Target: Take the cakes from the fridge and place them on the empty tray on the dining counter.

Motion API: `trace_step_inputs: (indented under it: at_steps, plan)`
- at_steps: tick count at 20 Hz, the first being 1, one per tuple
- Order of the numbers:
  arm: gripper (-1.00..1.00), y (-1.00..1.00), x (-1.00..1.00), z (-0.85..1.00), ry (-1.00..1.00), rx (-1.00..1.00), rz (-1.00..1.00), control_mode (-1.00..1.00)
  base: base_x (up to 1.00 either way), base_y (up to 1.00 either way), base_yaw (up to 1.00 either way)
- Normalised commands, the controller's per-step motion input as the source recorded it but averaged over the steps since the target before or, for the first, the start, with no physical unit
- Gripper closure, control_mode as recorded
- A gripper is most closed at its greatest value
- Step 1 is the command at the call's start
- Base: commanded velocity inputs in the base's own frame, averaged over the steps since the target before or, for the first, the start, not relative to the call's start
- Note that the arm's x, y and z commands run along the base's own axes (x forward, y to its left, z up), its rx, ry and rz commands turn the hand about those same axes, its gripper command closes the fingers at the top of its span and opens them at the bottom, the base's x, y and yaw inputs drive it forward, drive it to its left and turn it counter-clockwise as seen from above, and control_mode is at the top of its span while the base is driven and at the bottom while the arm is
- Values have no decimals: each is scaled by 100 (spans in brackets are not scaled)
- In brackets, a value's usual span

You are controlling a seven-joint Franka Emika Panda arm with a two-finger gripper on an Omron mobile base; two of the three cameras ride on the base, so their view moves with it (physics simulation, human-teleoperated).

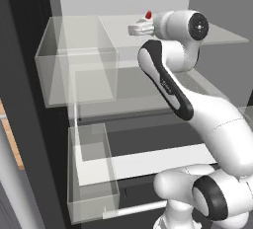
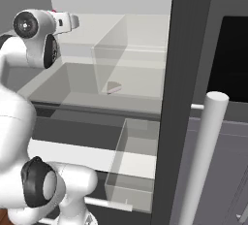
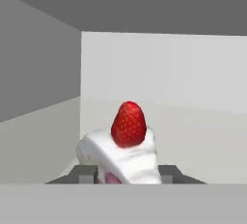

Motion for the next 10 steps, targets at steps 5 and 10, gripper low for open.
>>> trace_step_inputs:
  at_steps: [5,10]
  plan:
    - [100,-45,-100,37,-4,0,-2,-100,0,0,0]
    - [100,-20,-100,28,6,0,-12,-100,0,0,0]
